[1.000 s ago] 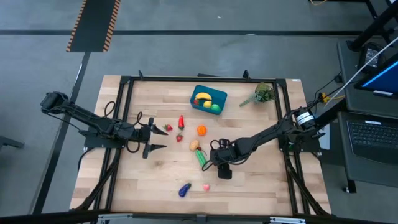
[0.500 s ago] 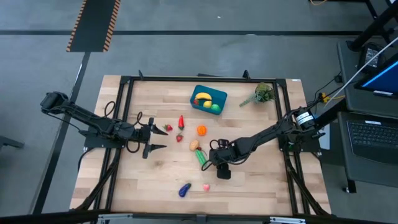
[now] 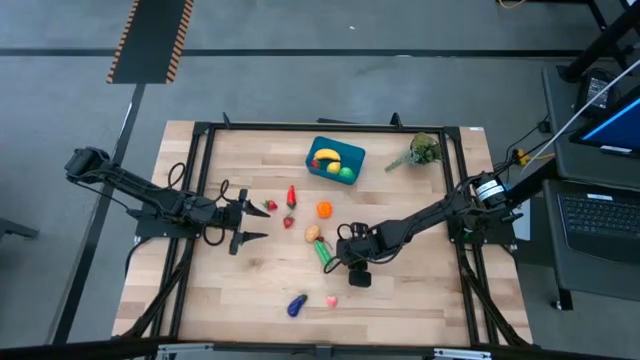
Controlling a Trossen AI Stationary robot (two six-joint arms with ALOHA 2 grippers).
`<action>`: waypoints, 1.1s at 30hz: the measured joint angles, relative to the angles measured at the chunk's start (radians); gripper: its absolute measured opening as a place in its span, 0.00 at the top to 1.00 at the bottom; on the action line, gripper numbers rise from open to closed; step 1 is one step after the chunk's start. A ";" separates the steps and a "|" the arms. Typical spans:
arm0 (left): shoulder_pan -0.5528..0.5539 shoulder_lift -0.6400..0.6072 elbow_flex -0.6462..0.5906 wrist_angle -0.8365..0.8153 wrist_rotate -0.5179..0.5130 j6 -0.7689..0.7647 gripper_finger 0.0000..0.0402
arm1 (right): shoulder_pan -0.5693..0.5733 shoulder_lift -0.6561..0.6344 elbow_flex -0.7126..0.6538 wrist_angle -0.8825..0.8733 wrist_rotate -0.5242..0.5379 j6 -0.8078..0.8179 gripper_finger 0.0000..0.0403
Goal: Pick and placing Produce into tupperware
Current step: Put the bottom red cherry into the blue bin
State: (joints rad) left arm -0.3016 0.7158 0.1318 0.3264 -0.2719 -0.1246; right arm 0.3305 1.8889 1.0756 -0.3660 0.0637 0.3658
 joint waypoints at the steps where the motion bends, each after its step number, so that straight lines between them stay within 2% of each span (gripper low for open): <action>1: 0.000 0.000 0.000 0.000 0.000 0.000 0.36 | 0.000 0.000 0.000 0.000 0.000 0.000 0.72; 9: 0.000 0.000 0.000 0.000 0.000 0.000 0.36 | -0.002 -0.008 0.000 -0.002 -0.004 -0.001 0.72; 16: 0.000 0.000 0.000 0.000 0.000 0.000 0.36 | -0.024 -0.082 -0.002 -0.026 -0.015 -0.004 0.72; 27: 0.000 0.000 0.000 0.000 0.000 0.003 0.36 | -0.078 -0.263 -0.004 -0.175 0.140 -0.039 0.72; 33: 0.000 0.000 0.000 0.000 0.000 0.003 0.36 | -0.098 -0.440 -0.115 -0.155 0.253 -0.040 0.72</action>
State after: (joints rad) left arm -0.3017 0.7161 0.1318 0.3260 -0.2722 -0.1211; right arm 0.2324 1.4492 0.9609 -0.5212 0.3171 0.3260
